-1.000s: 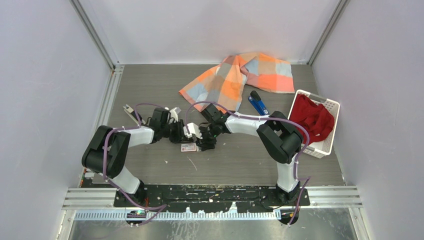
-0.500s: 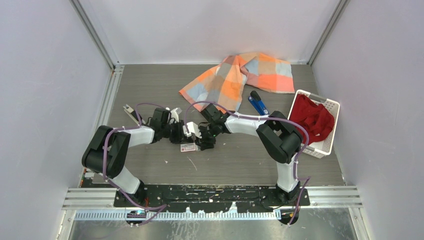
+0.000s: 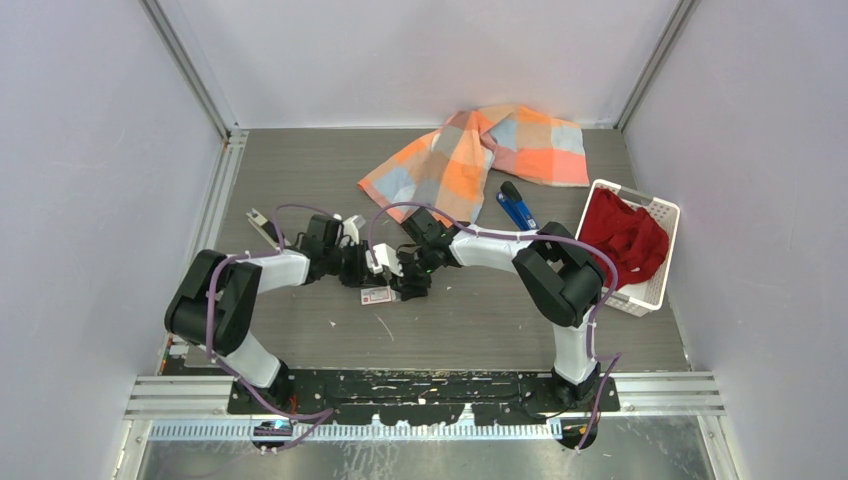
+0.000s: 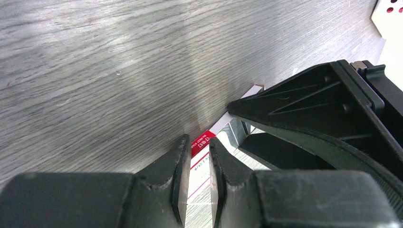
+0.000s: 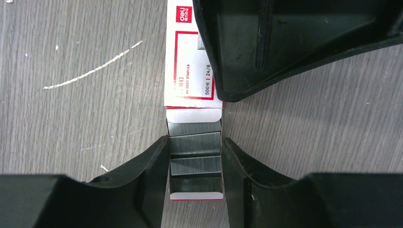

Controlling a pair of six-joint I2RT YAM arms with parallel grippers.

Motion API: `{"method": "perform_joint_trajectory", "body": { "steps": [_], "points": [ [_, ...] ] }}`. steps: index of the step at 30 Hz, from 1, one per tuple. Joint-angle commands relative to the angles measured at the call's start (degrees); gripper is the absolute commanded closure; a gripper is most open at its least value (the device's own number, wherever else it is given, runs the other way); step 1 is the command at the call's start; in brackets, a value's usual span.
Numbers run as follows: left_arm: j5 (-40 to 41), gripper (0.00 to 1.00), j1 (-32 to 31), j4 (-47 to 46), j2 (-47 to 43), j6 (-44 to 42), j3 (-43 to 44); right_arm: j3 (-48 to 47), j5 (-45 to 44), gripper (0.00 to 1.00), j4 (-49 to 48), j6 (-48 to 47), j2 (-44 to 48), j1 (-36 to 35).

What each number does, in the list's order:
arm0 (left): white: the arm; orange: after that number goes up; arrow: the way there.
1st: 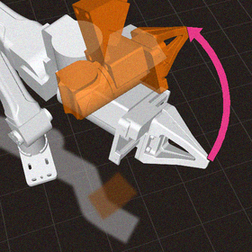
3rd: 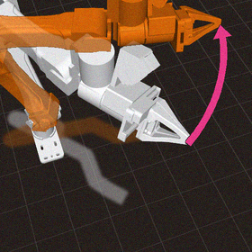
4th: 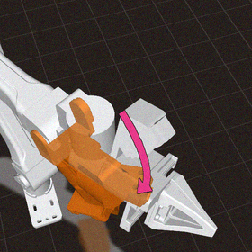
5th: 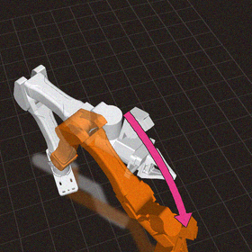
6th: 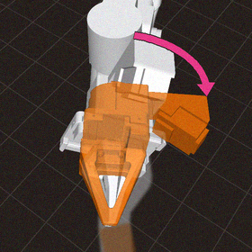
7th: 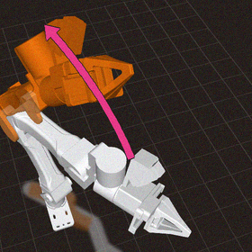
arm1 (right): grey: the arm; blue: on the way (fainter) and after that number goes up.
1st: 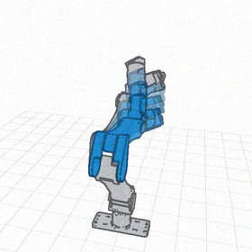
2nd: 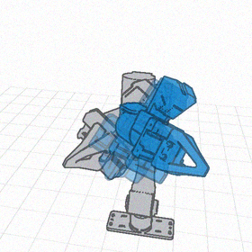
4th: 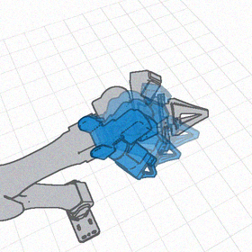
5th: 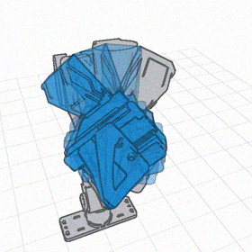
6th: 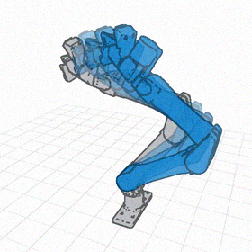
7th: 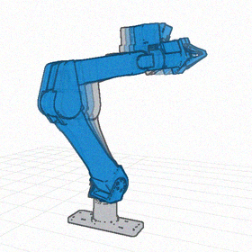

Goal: Unload the staples from the stapler
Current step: Close the staple box at the center of the board.

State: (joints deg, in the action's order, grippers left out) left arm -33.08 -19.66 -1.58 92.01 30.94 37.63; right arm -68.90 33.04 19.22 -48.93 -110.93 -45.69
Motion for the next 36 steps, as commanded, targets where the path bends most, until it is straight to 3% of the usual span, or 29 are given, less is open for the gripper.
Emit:
{"method": "perform_joint_trajectory", "body": {
  "steps": [1,13,36],
  "points": [
    [0.0,0.78,-0.6,3.3,1.4,-2.2,1.0,0.1,-5.2,0.56,-0.1,-0.8,-2.5,-0.3],
    [0.8,0.78,-0.6,4.1,1.4,-2.2,1.5,0.4,-5.0,0.53,0.7,-2.0,-2.6,-0.3],
    [2.6,0.77,-0.6,5.5,1.4,-1.7,1.7,1.4,-6.9,0.58,0.2,-1.7,-0.5,-0.3]
  ]
}}
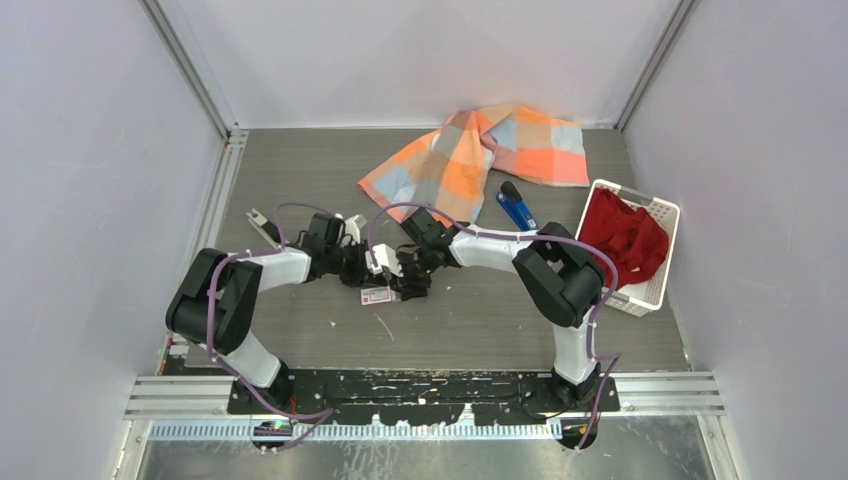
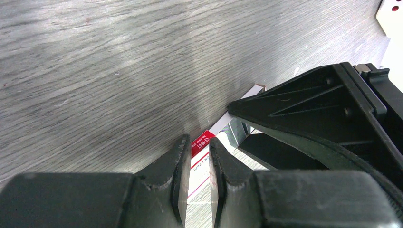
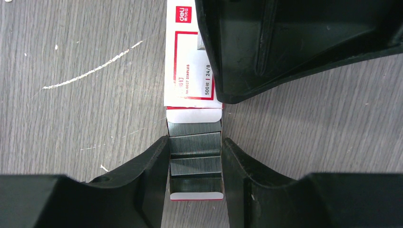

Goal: Unload the staples from the stapler
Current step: Close the staple box at the center of the board.

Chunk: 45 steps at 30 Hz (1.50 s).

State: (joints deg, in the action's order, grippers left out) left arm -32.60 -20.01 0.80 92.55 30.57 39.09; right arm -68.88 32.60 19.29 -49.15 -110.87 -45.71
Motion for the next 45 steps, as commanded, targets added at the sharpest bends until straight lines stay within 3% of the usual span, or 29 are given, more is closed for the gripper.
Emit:
{"method": "perform_joint_trajectory", "body": {
  "steps": [1,13,21,26,37,45],
  "points": [
    [2.2,0.77,-0.3,3.2,0.9,-1.4,0.2,1.4,-6.5,0.58,0.2,-1.4,-0.5,-0.2],
    [2.5,0.76,-0.3,3.6,0.5,-1.0,0.5,1.3,-7.5,0.58,0.8,-1.8,-0.3,-0.3],
    [7.0,0.59,-0.2,6.0,-5.0,1.9,2.7,1.3,-6.3,0.58,2.8,-3.8,-0.4,-0.3],
    [11.3,0.56,-0.2,8.8,-11.9,2.3,2.7,1.3,-5.9,0.58,3.1,-4.1,-0.4,-0.3],
    [16.4,0.64,0.1,14.9,-23.6,3.6,-4.8,1.2,-6.3,0.58,2.7,-3.4,-0.4,-0.3],
    [16.3,0.69,0.2,14.0,-23.6,4.9,-7.7,1.3,-6.5,0.58,2.7,-3.1,-0.5,-0.3]
  ]
}}
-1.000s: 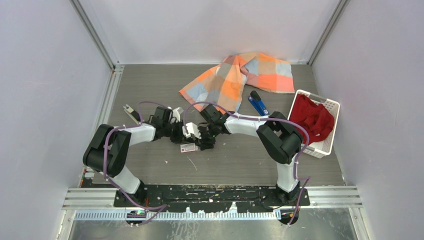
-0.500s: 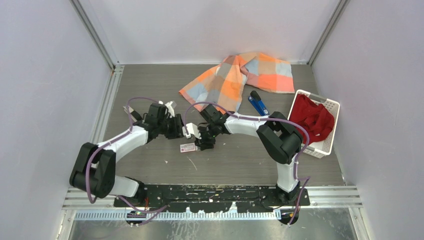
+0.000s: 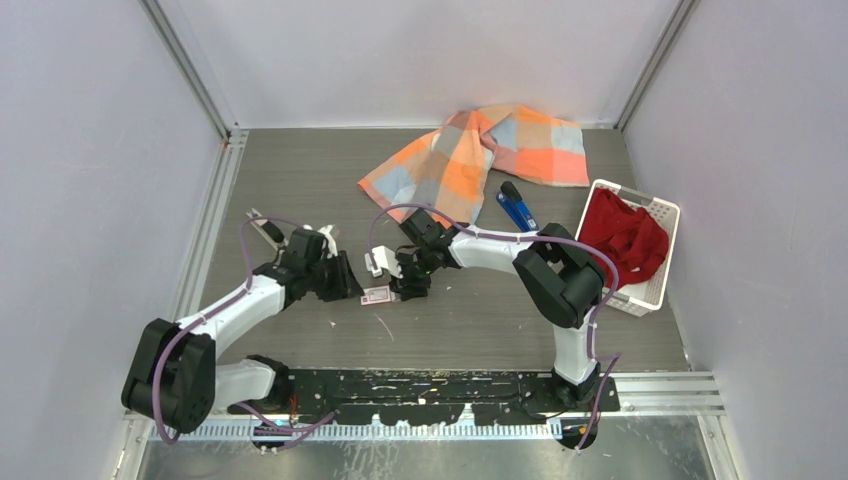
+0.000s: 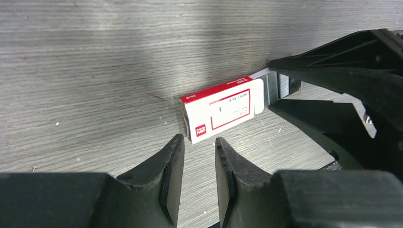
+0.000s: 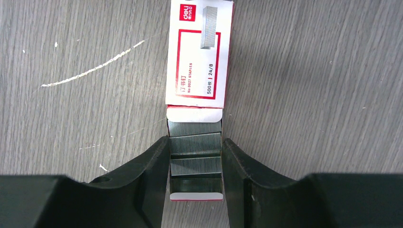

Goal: Unload the staples from the stapler
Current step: Close the staple box at the center of the board.

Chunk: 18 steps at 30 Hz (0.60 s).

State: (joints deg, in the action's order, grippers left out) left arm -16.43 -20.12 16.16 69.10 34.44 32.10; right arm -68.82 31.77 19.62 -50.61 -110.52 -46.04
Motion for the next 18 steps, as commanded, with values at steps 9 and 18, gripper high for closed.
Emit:
{"method": "perform_joint_trajectory", "body": {
  "steps": [9,18],
  "points": [
    [-1.5,0.69,0.4,-4.1,1.7,1.8,-1.8,1.2,-5.4,0.58,2.3,-1.6,-1.1,0.1],
    [-1.4,0.7,0.4,-4.5,3.2,1.8,-2.3,1.4,-6.1,0.58,2.1,-1.4,-1.1,0.2]
  ]
}}
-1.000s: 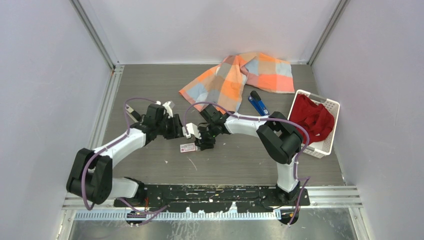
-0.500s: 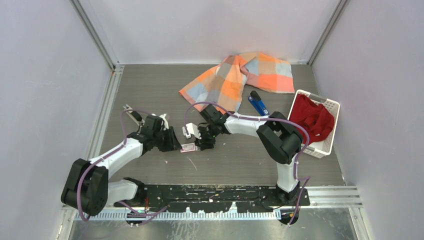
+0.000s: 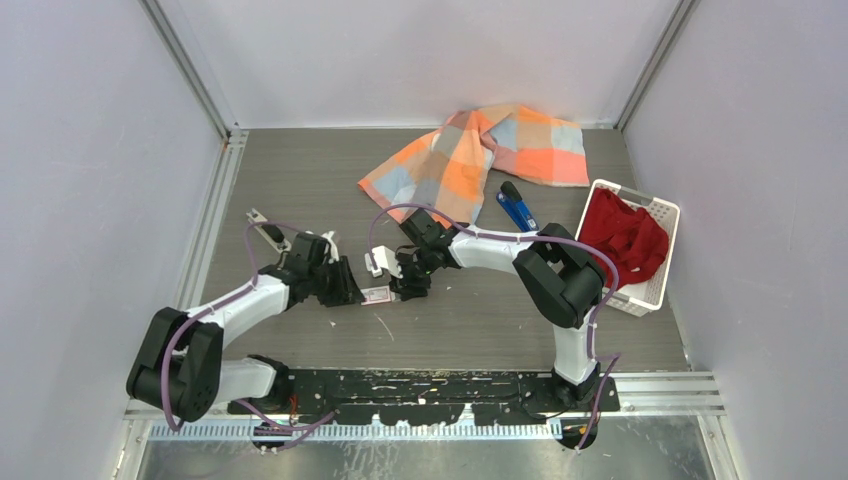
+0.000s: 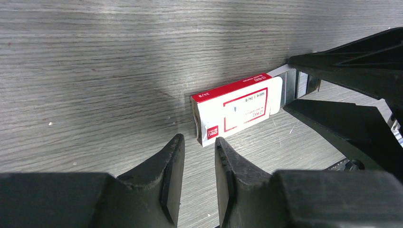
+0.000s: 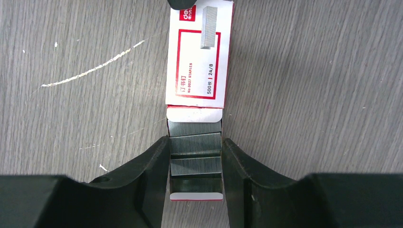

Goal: Unload the staples from the stapler
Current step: Close the staple box at the center of the board.

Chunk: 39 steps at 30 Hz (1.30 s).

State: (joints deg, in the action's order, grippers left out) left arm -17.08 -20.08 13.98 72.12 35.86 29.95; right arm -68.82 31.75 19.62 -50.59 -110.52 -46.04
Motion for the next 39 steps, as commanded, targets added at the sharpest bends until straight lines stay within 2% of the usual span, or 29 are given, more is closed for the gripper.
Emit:
{"method": "perform_joint_trajectory", "body": {
  "steps": [1,23,39],
  "points": [
    [-0.6,0.7,0.4,-2.2,0.2,0.3,-0.1,1.5,-6.1,0.58,2.1,-1.4,-1.1,0.2],
    [-1.5,0.77,0.4,-2.9,4.1,0.1,0.5,1.9,-5.6,0.58,2.3,-1.5,-0.7,1.1],
    [-1.6,1.0,0.4,-4.1,4.9,0.9,0.6,1.8,-6.5,0.58,2.1,-1.5,-0.5,1.1]
  ]
}}
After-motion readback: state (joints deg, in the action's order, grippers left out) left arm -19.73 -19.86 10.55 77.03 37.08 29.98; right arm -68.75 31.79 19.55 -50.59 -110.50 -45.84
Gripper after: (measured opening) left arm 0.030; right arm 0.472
